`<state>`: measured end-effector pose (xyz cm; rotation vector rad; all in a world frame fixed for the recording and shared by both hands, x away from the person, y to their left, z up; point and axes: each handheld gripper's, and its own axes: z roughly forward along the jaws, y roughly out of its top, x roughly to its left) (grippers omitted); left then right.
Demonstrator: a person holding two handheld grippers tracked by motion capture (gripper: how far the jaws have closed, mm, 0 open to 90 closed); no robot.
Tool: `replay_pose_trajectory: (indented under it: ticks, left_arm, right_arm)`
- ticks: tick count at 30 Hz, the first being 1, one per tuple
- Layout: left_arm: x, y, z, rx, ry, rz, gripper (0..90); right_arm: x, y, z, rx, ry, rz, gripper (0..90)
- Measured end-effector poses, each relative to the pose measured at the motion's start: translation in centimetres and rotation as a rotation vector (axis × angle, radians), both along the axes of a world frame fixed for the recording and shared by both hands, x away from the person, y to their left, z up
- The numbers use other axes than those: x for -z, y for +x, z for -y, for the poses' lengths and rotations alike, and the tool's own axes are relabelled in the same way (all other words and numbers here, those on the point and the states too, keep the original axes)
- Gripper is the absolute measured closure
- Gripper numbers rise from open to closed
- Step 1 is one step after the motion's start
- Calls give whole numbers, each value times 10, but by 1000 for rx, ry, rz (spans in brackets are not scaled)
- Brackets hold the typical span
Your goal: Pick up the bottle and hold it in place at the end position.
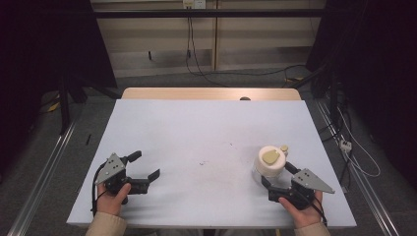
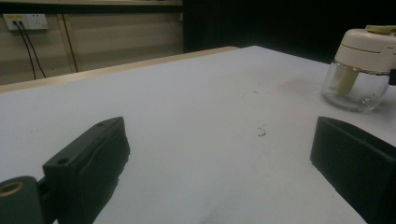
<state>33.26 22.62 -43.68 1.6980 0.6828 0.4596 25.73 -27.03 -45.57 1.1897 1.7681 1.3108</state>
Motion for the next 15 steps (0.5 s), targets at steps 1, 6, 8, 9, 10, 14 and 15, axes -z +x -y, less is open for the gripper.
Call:
replay_pose_trajectory:
  ticks: [1, 6, 8, 9, 10, 14, 15]
  left_arm:
    - [0, 0, 0, -2, -13, -2, 38]
    - [0, 0, -1, -3, -8, -5, 38]
    - [1, 0, -1, 1, -10, -5, 38]
    - [1, 0, -1, 0, -15, -8, 38]
    - [1, 0, 0, 3, -14, -9, 38]
    - [2, 0, 1, 9, -10, -10, 39]
    - [2, 0, 1, 7, -10, -11, 39]
  right_arm:
    - [0, 1, -1, 1, -4, -1, 50]
    - [0, 9, -2, -8, -5, -7, 49]
    - [1, 12, -3, -13, -8, -11, 51]
    - [1, 13, -4, -19, -8, -10, 52]
    - [1, 14, -3, -21, -6, -11, 51]
    - [1, 17, -3, -35, 3, -20, 45]
    - [1, 18, -3, -37, 1, -19, 44]
